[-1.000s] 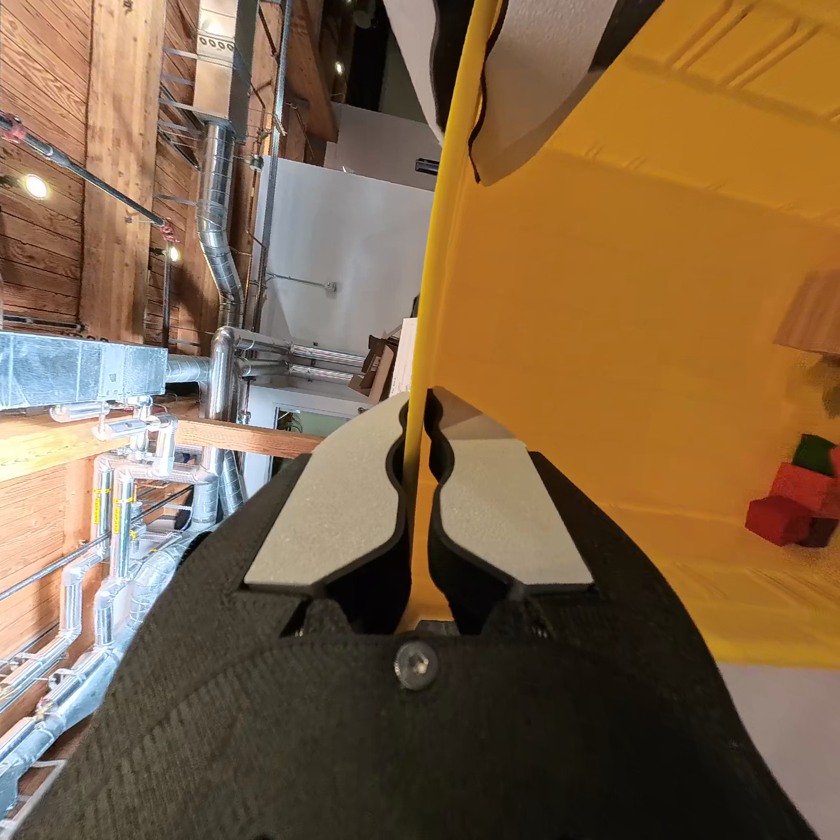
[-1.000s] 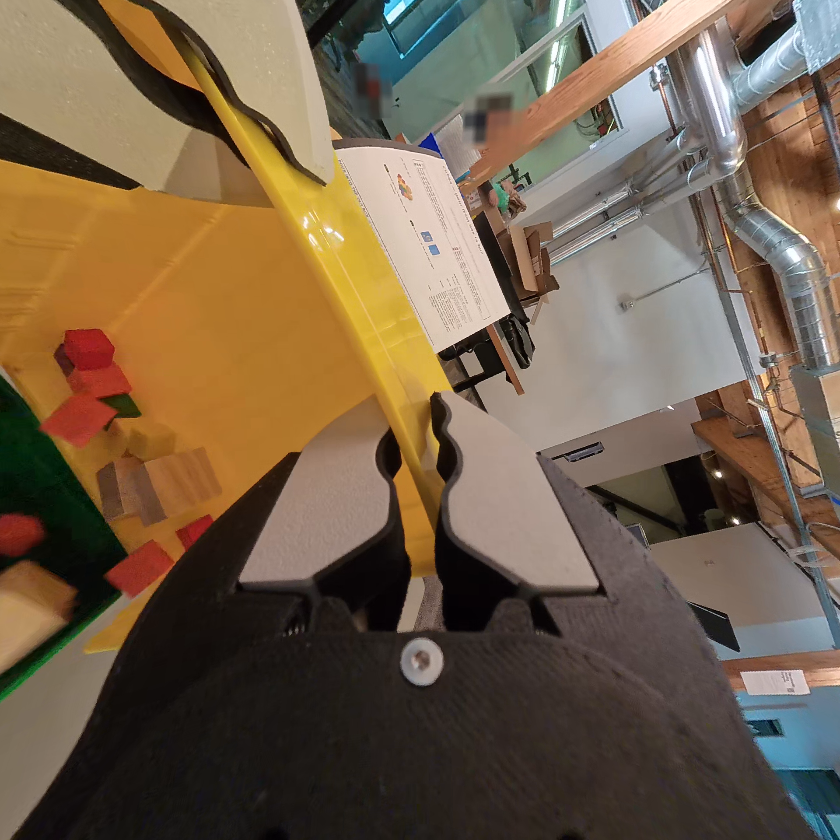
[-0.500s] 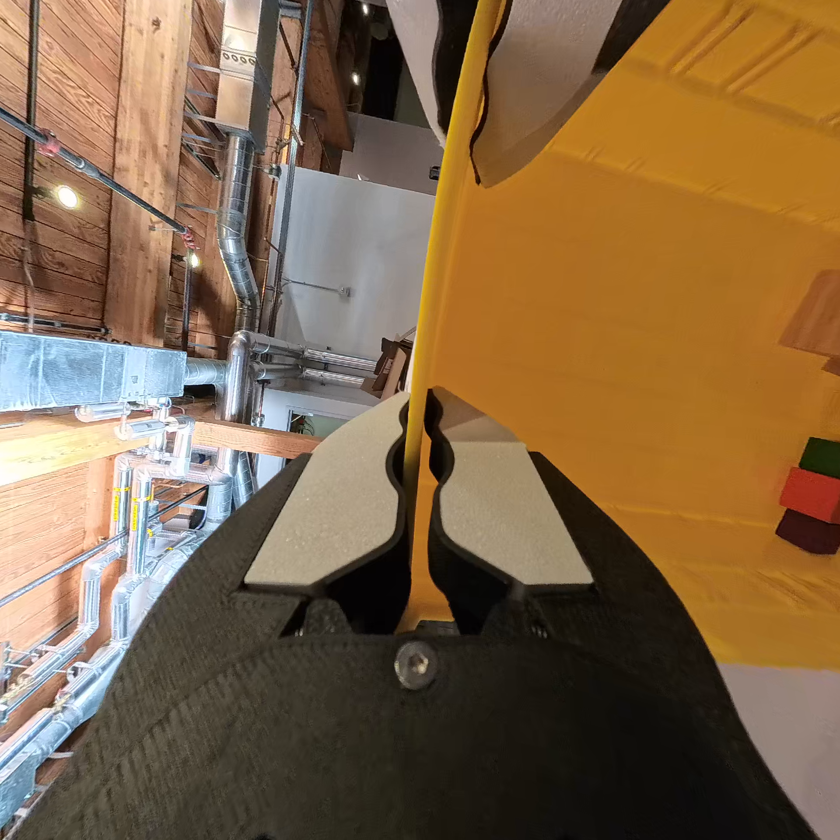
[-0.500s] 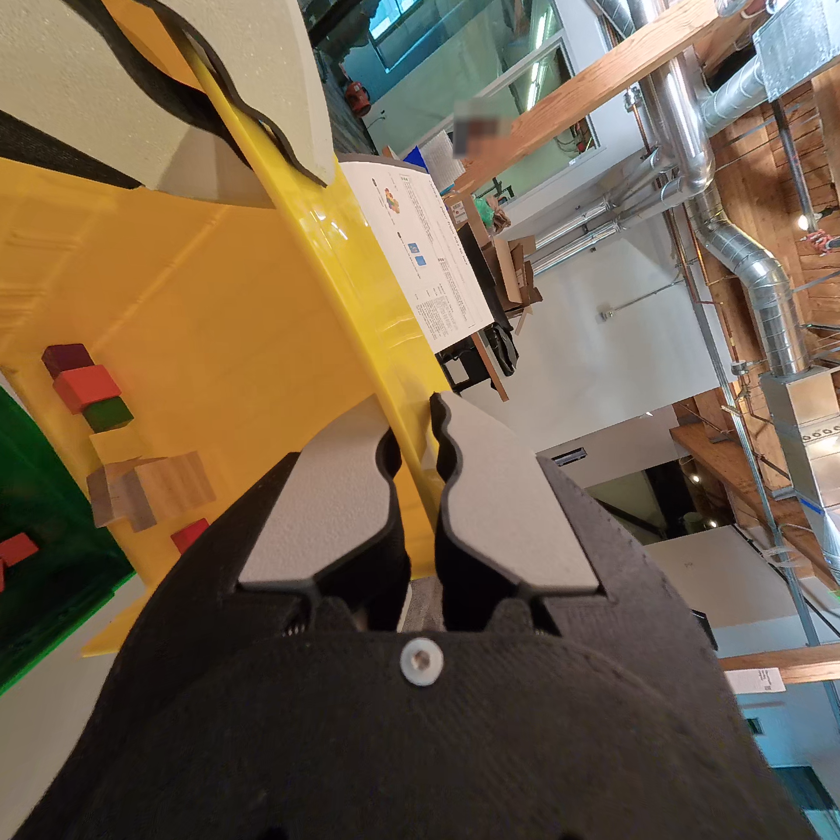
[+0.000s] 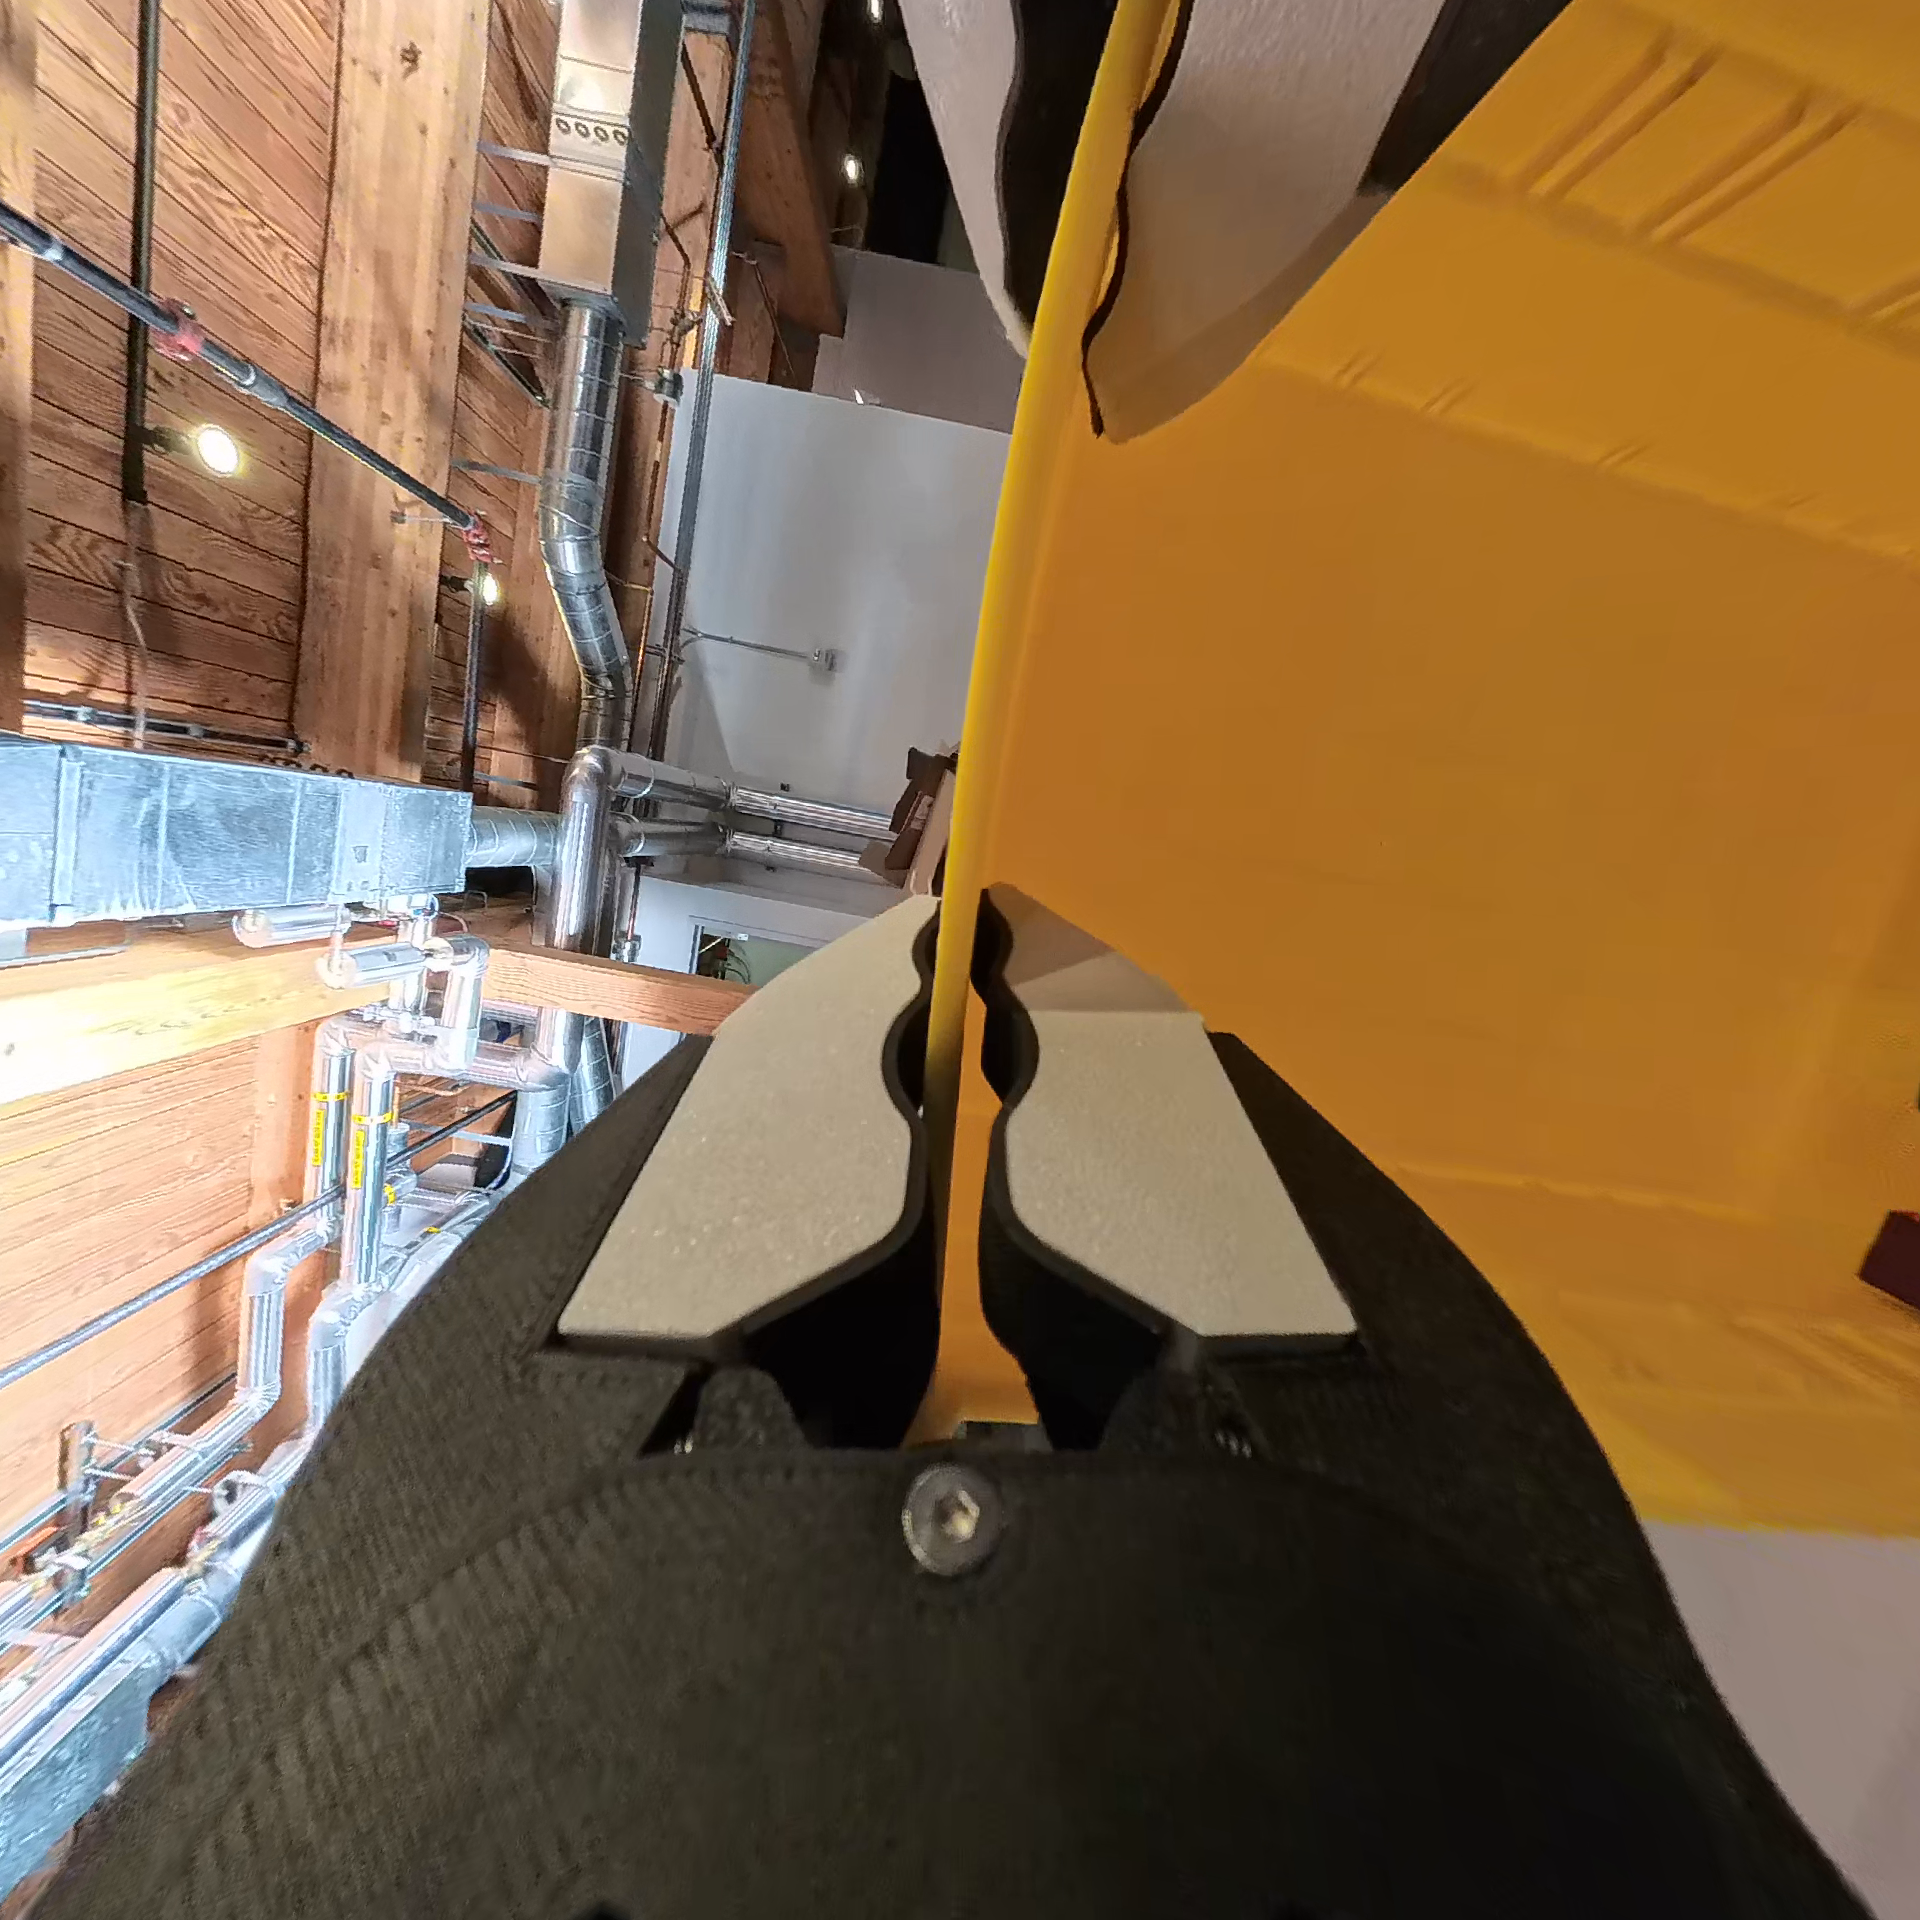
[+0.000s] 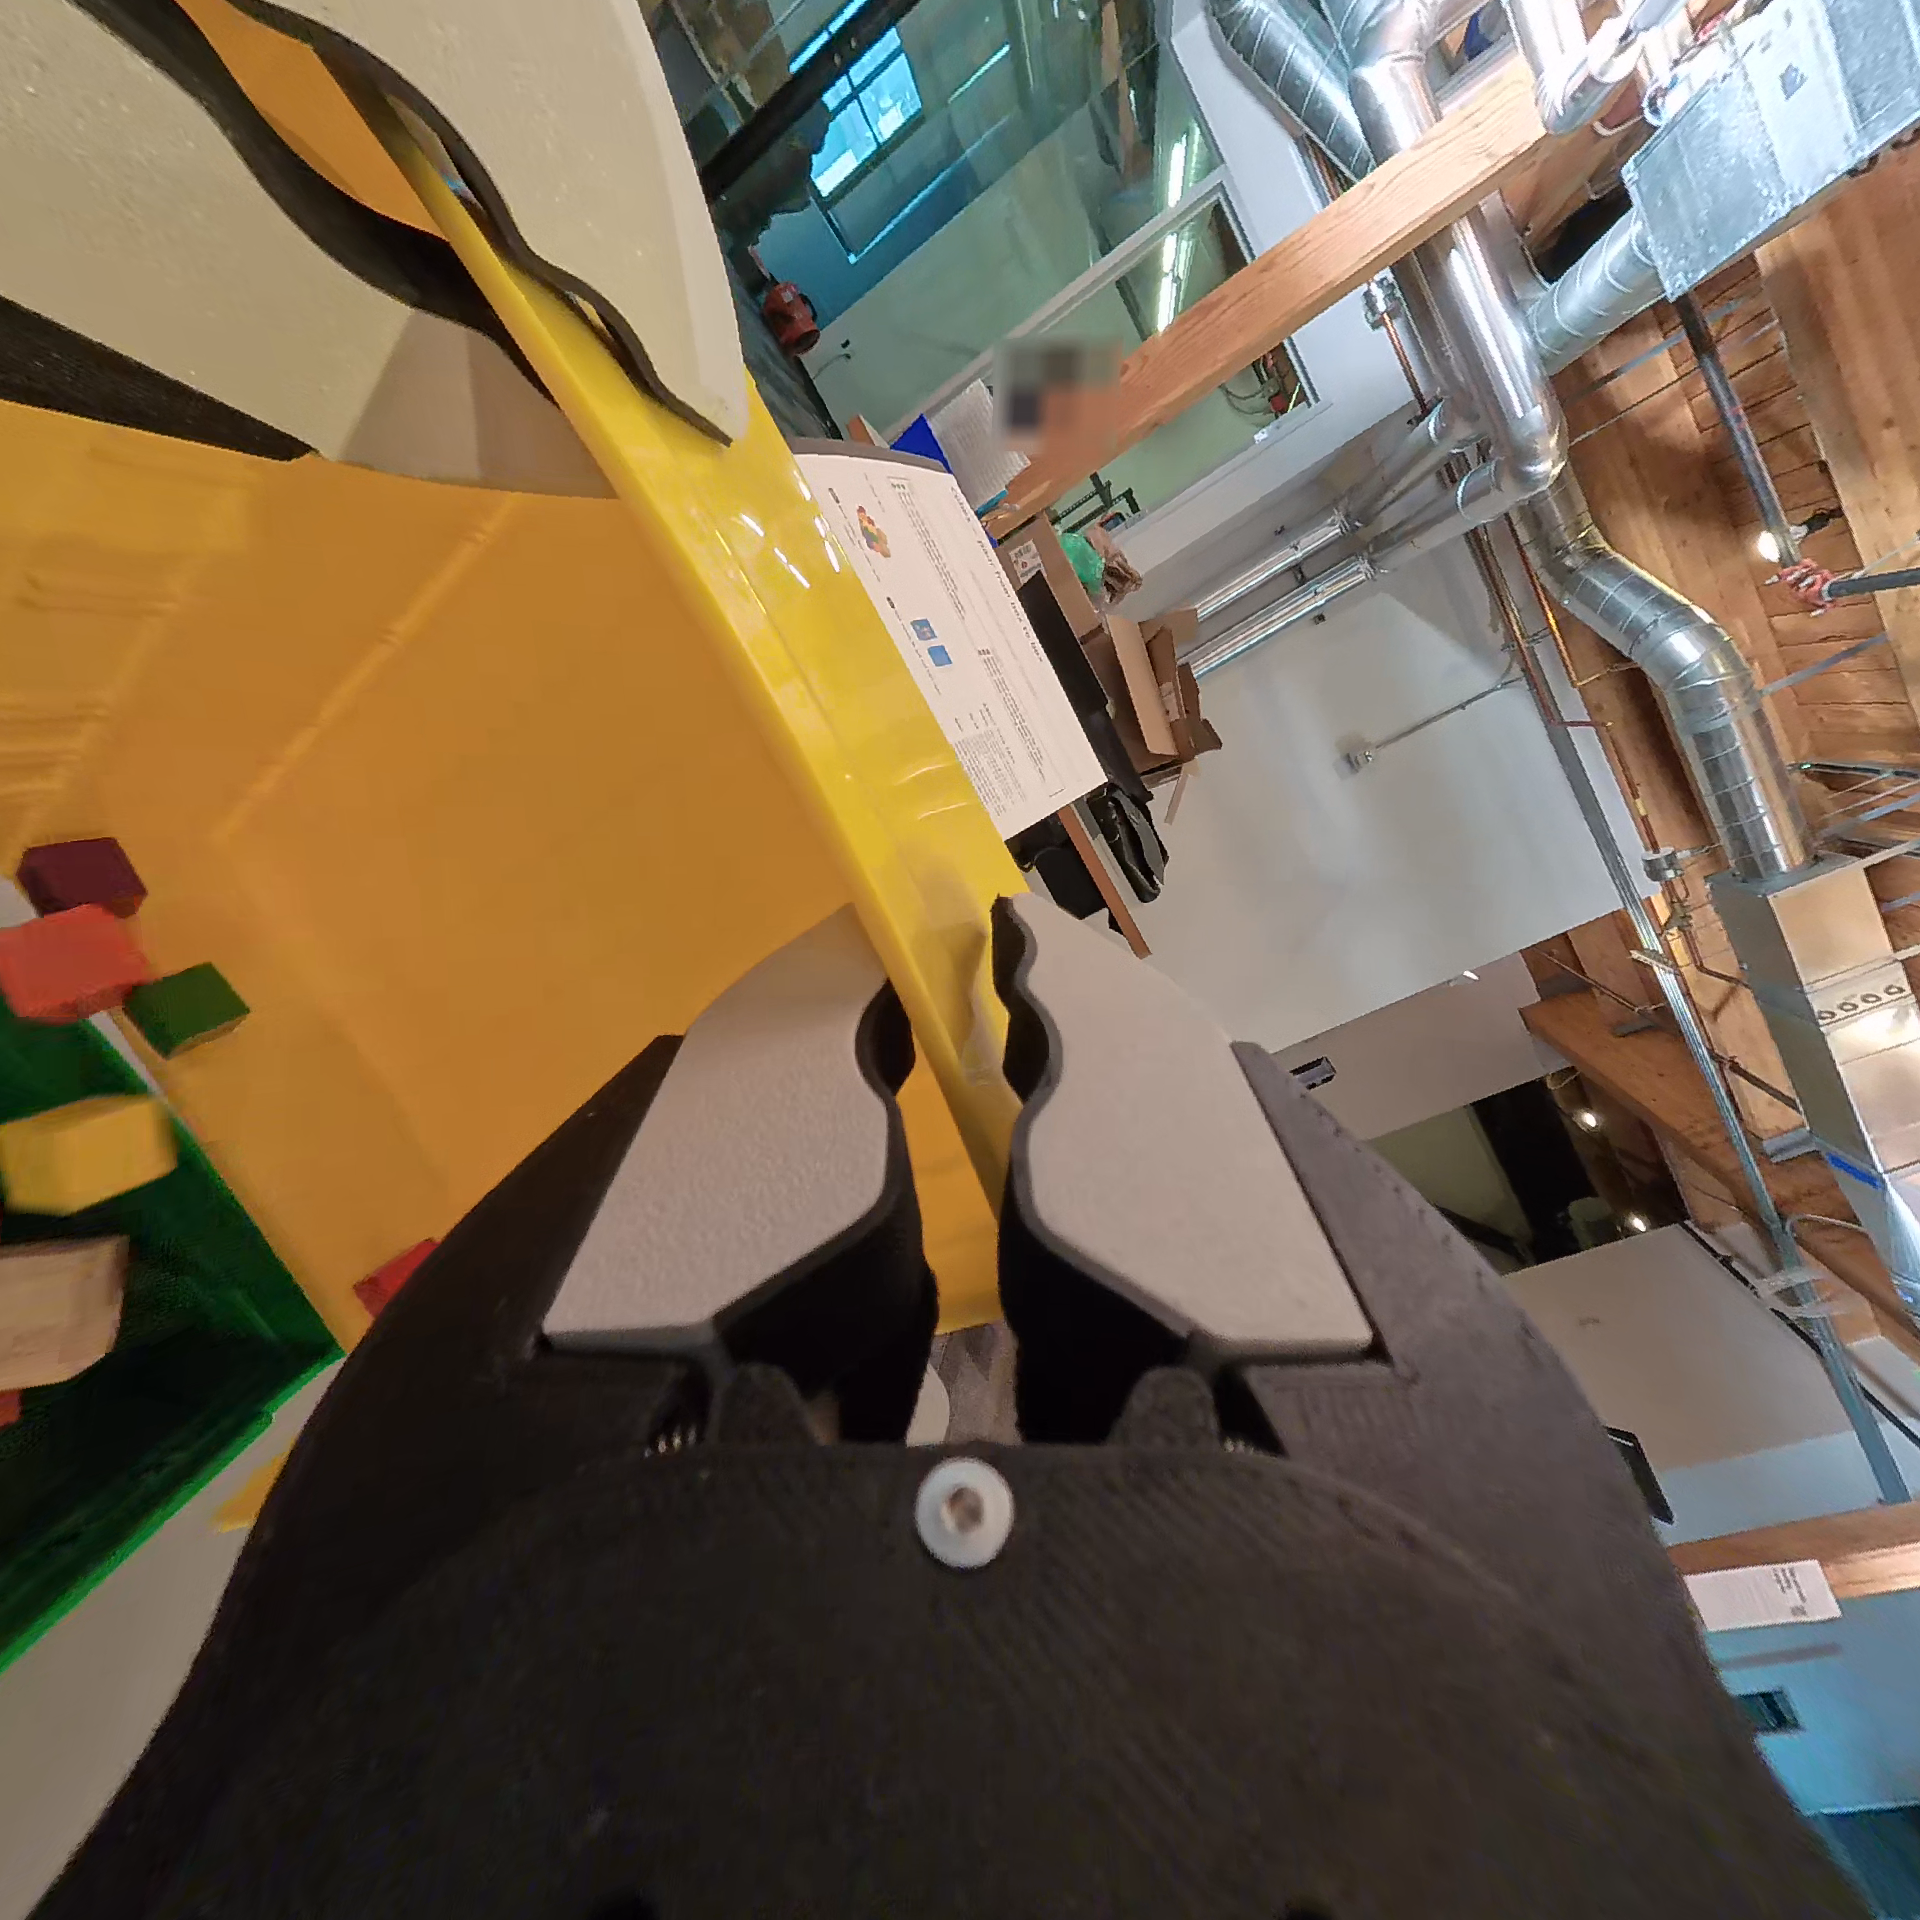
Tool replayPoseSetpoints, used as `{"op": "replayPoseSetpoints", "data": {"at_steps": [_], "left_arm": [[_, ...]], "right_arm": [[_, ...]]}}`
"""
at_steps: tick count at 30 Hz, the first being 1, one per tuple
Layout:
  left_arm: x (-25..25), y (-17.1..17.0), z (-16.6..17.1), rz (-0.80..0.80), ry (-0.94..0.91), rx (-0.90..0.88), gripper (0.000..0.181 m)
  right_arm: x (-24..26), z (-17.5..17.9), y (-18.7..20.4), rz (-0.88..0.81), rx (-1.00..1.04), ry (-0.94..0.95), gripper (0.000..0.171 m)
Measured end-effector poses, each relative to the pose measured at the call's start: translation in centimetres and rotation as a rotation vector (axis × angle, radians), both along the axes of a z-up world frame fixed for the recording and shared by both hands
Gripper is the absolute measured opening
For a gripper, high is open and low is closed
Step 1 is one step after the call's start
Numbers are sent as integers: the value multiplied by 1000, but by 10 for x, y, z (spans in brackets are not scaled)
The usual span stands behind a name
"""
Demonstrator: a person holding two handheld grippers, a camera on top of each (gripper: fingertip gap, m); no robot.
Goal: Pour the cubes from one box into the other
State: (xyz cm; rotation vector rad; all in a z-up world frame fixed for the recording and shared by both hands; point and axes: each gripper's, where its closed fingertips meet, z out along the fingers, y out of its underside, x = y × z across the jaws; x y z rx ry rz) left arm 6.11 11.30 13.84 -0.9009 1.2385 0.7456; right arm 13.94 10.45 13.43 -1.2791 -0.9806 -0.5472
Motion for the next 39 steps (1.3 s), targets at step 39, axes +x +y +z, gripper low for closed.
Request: {"op": "replayPoseSetpoints", "data": {"at_steps": [39], "left_arm": [[-209, 27, -6, 172, -297, -379, 2]], "right_arm": [[52, -67, -54, -80, -459, 326, 18]]}}
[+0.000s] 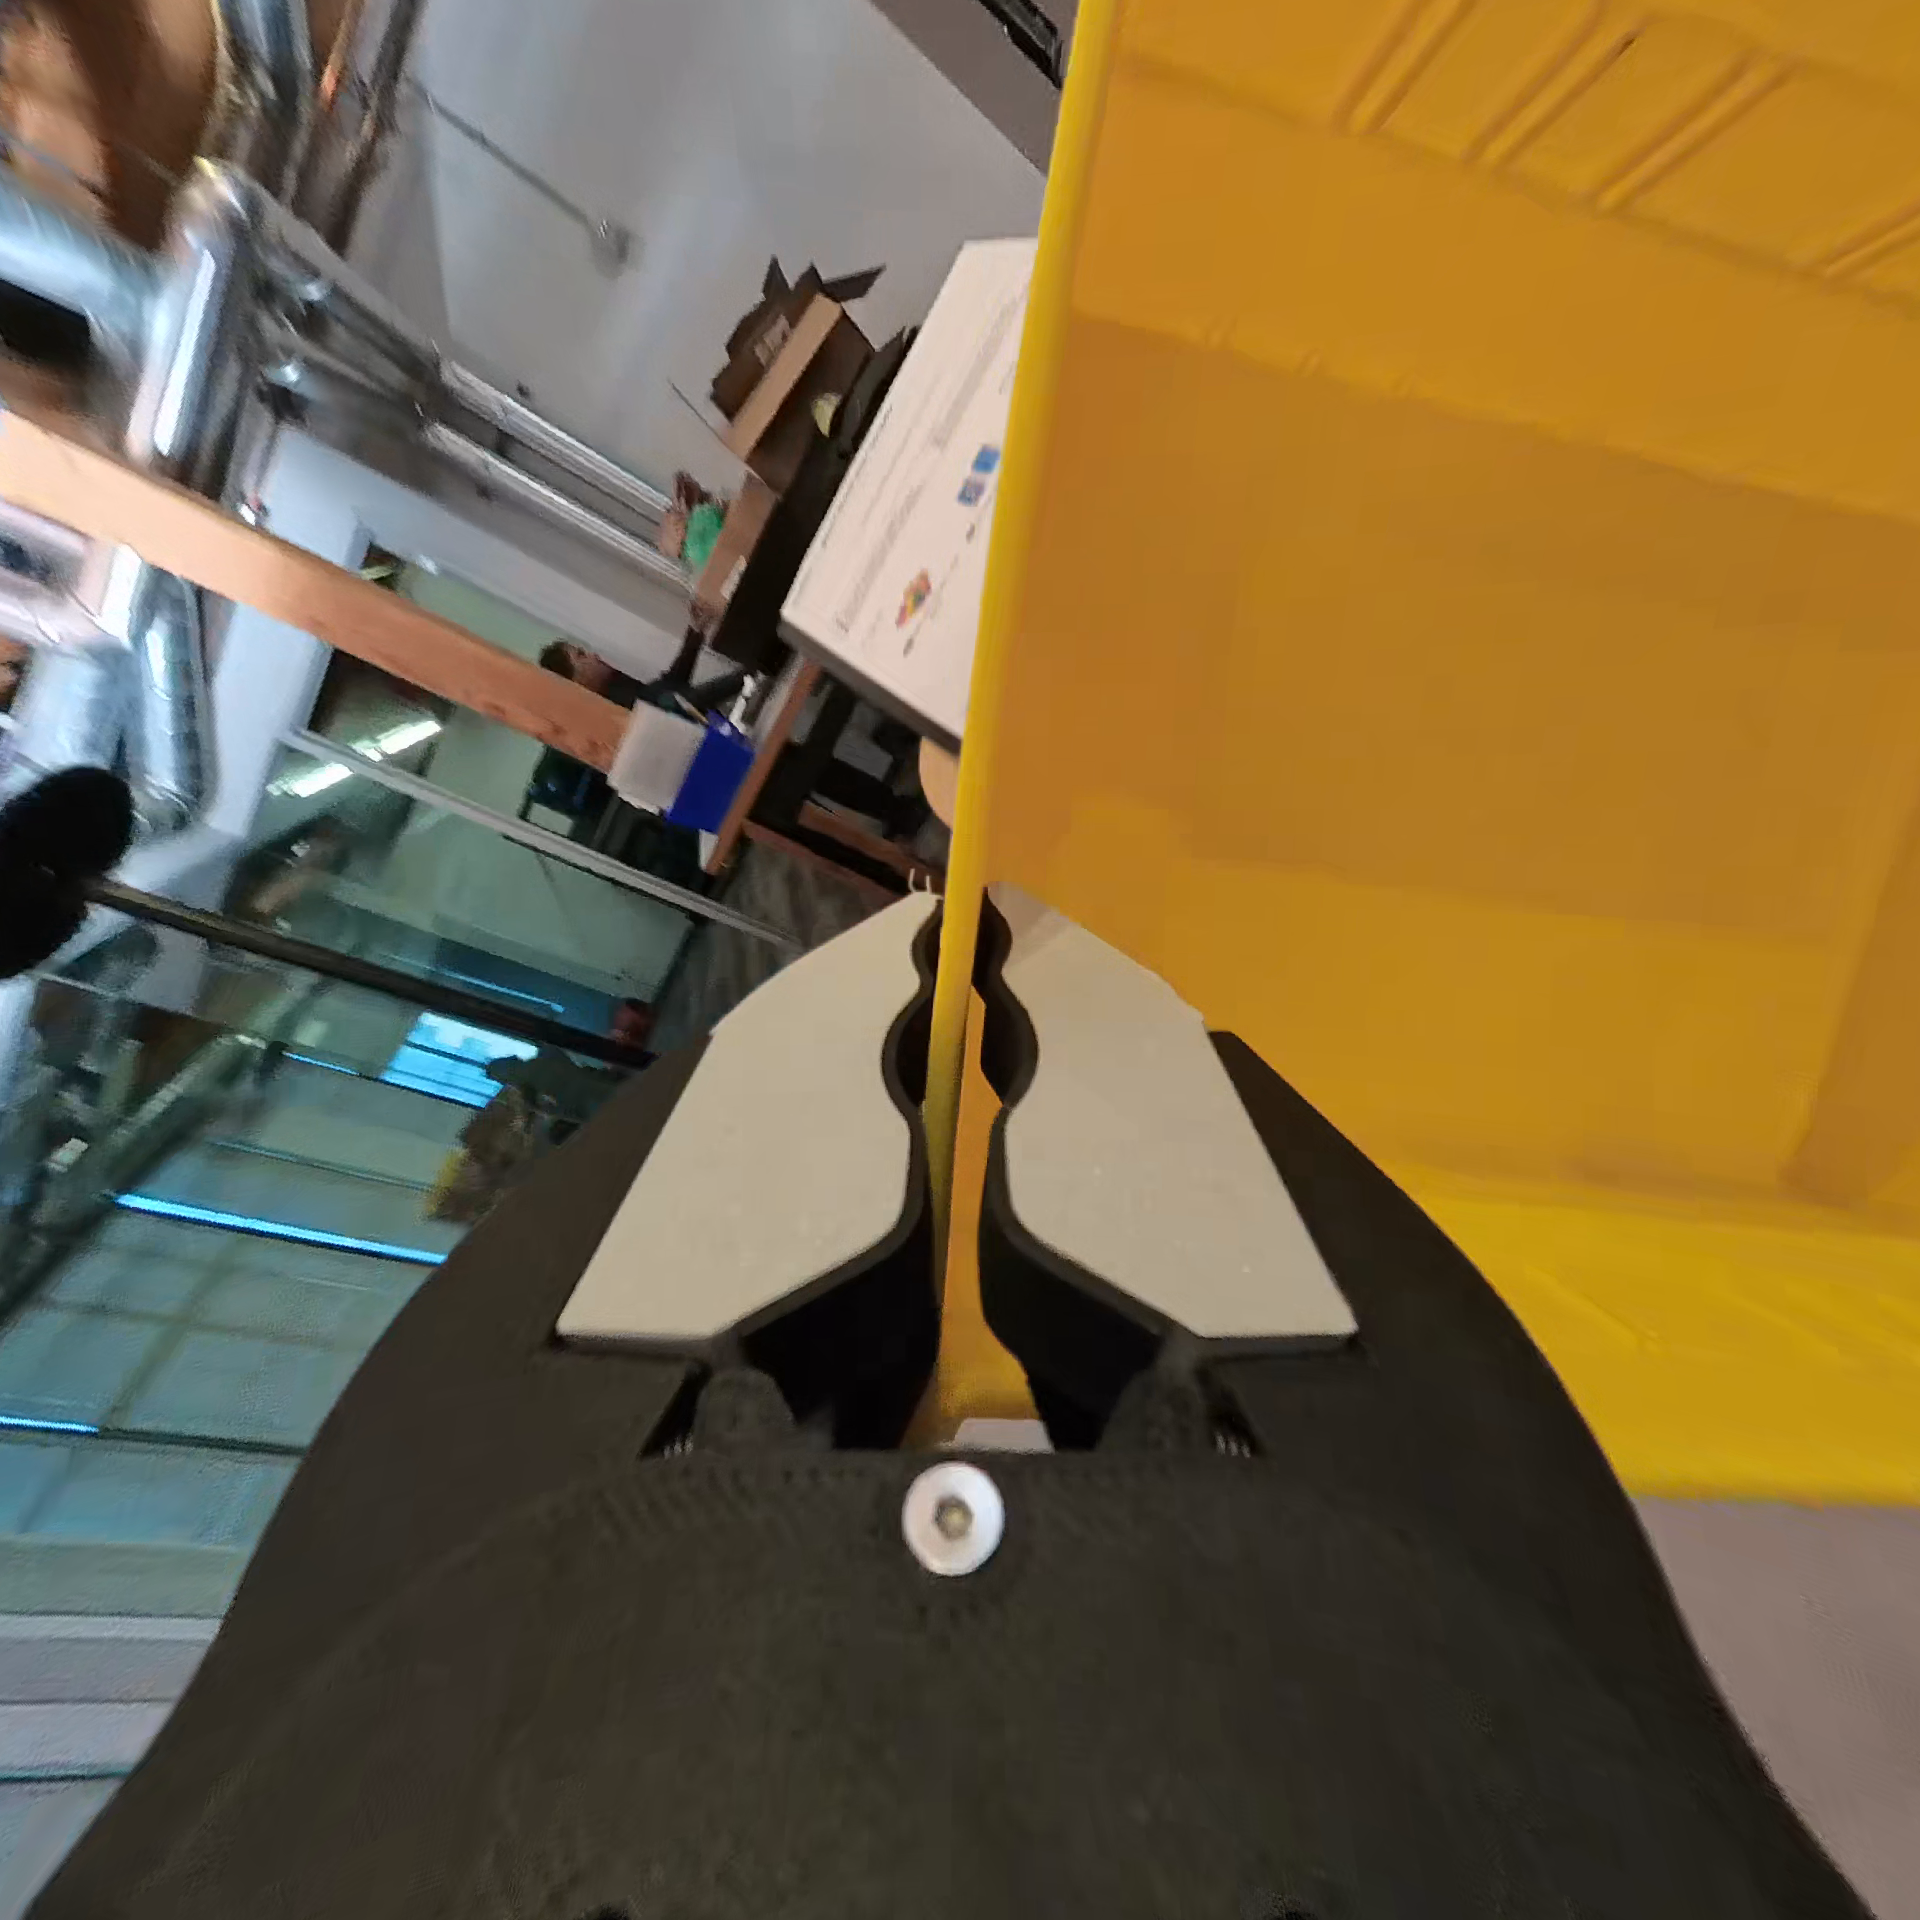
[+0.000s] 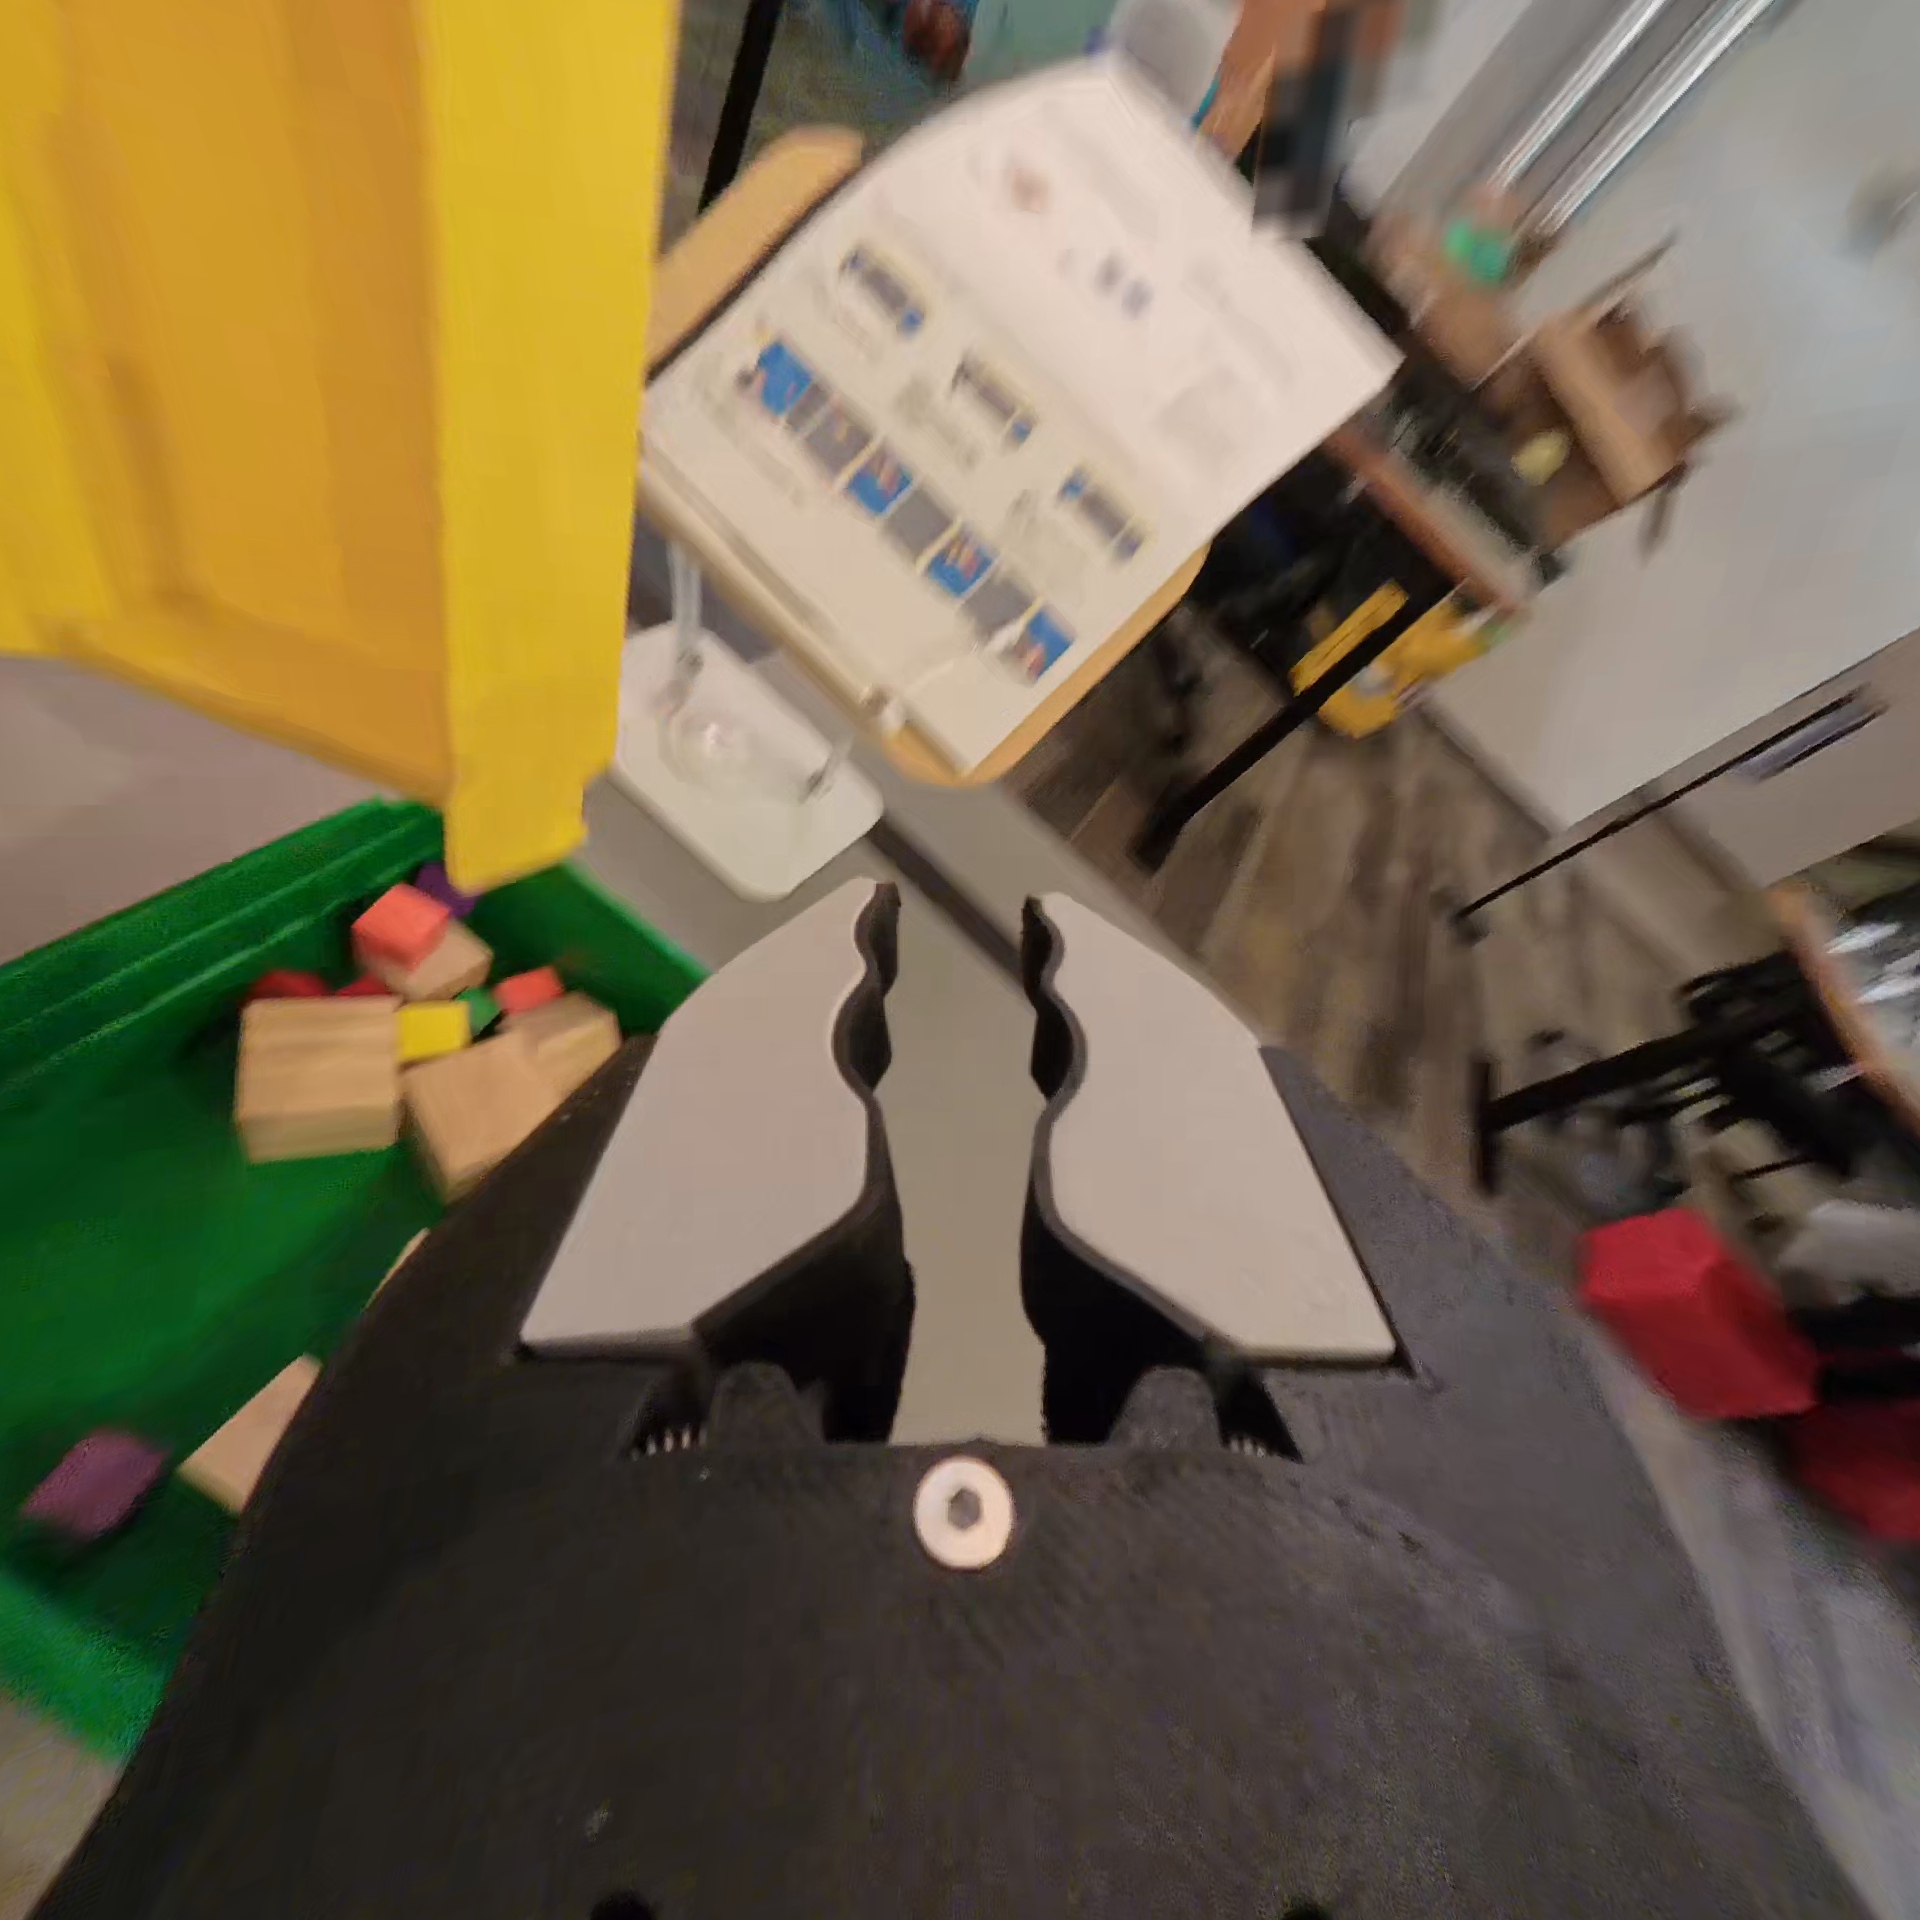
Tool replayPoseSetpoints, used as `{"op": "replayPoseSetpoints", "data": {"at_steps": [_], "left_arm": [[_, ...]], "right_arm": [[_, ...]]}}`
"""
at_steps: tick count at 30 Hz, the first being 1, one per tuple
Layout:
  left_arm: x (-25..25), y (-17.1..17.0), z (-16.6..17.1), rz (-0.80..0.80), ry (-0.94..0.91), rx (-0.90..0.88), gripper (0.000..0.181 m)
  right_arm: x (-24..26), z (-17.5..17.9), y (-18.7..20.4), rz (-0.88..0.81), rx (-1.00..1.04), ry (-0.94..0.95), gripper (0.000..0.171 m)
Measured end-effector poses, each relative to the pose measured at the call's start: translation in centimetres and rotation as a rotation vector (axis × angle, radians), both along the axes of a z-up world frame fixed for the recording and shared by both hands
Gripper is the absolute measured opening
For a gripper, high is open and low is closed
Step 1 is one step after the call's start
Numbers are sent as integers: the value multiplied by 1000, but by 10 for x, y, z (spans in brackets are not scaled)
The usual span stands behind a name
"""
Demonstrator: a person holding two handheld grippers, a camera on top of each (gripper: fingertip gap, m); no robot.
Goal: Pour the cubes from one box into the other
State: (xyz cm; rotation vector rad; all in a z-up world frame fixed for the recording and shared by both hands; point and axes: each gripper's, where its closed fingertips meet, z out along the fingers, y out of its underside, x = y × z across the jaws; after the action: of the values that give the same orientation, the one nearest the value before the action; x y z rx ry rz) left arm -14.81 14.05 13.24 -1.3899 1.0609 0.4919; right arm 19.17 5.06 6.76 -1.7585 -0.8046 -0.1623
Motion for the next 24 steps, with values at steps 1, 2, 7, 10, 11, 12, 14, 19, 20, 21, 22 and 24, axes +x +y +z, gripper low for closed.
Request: {"op": "replayPoseSetpoints", "data": {"at_steps": [1, 2, 7, 10, 11, 12, 14, 19, 20, 21, 22, 24], "left_arm": [[-15, -2, -5, 8, -28, -23, 2], [-31, -3, -11, 23, -51, -51, 3], [-104, -15, -49, 68, -149, -189, 3], [-132, -29, -67, 51, -215, -246, 5], [-141, -33, -73, 56, -235, -258, 5], [-151, -36, -80, 77, -244, -272, 5], [-167, -44, -94, 95, -280, -305, 4], [-199, -66, -111, 80, -380, -334, 5], [-205, -70, -112, 79, -401, -331, 5], [-211, -74, -112, 86, -416, -329, 5], [-217, -78, -112, 92, -429, -326, 5], [-227, -87, -108, 92, -467, -309, 5]], "right_arm": [[5, -21, -2, -5, -72, 34, 24], [8, -42, -5, 0, -139, 73, 30], [7, -142, -25, 38, -436, 316, 40], [1, -200, -34, -5, -598, 390, 48], [0, -219, -36, -25, -646, 389, 49], [-2, -237, -39, -36, -699, 380, 49], [-10, -266, -45, -41, -798, 378, 51], [-25, -268, -41, -16, -814, 464, 22], [-28, -267, -39, -14, -805, 457, 22], [-32, -267, -36, -7, -796, 460, 20], [-38, -266, -34, -1, -793, 476, 15], [-53, -266, -29, 12, -797, 517, 14]]}}
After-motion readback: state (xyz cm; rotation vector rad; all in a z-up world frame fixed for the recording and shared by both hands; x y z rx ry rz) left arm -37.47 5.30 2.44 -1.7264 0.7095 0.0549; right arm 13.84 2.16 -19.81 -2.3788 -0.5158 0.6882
